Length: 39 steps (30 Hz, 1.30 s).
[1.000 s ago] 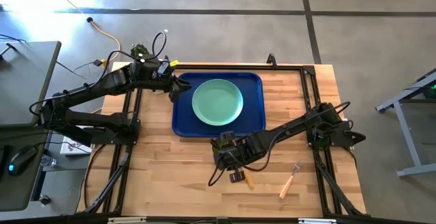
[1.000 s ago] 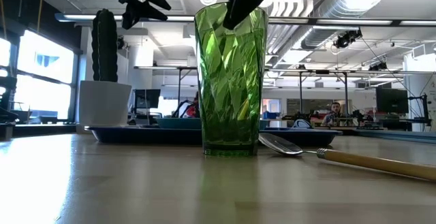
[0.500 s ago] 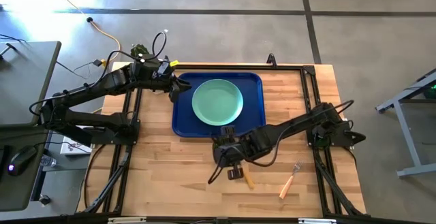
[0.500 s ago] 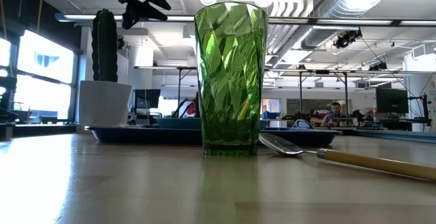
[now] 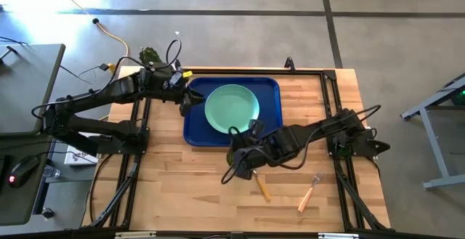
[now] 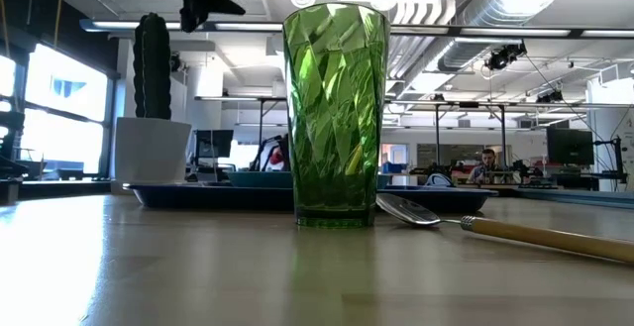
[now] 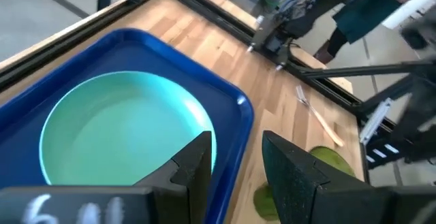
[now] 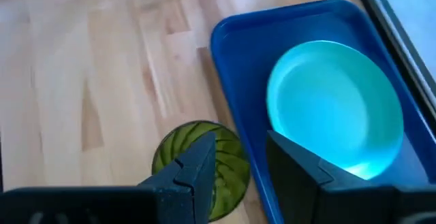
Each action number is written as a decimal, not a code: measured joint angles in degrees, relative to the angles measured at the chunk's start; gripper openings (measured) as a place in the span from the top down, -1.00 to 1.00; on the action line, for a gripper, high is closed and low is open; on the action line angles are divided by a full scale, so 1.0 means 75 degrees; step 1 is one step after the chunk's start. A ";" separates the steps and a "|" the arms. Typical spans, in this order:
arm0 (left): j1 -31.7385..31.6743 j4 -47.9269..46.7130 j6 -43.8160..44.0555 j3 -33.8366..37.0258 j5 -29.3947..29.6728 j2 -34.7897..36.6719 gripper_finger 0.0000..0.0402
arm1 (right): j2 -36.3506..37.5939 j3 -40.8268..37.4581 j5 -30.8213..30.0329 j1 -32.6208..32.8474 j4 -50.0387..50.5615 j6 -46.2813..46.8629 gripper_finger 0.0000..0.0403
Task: Pick and place plate/cup/fork/spoon on tray
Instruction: Put the green cup on the top left of the blue tray
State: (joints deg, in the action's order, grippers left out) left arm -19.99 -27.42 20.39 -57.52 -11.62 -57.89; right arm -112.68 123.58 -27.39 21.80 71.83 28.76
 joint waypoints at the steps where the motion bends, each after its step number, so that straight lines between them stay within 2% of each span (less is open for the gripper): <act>1: 0.0045 -0.0040 -0.0063 -0.0121 -0.0004 0.0002 0.39 | 0.0000 0.0111 -0.0080 0.0000 0.0127 0.0173 0.39; 10: 0.0582 -0.0587 -0.0135 -0.0818 0.0006 -0.0065 0.39 | -0.0003 0.0846 -0.0868 -0.0006 0.1215 0.1046 0.40; 17: 0.1066 -0.1250 -0.0179 -0.1355 0.0010 -0.0624 0.39 | -0.0006 0.1065 -0.1287 -0.0057 0.2443 0.2156 0.40; 26: 0.1606 -0.1519 -0.0397 -0.1740 0.0030 -0.1345 0.39 | -0.0006 0.1056 -0.1257 -0.0289 0.2427 0.2374 0.40; 39: 0.2550 -0.1689 -0.0003 -0.1762 0.0056 -0.1932 0.39 | -0.0006 0.1051 -0.1224 -0.0639 0.2425 0.3040 0.40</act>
State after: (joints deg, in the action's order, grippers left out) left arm -0.87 -40.08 20.37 -70.74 -11.20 -72.38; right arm -112.73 131.46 -36.58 17.01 90.02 51.56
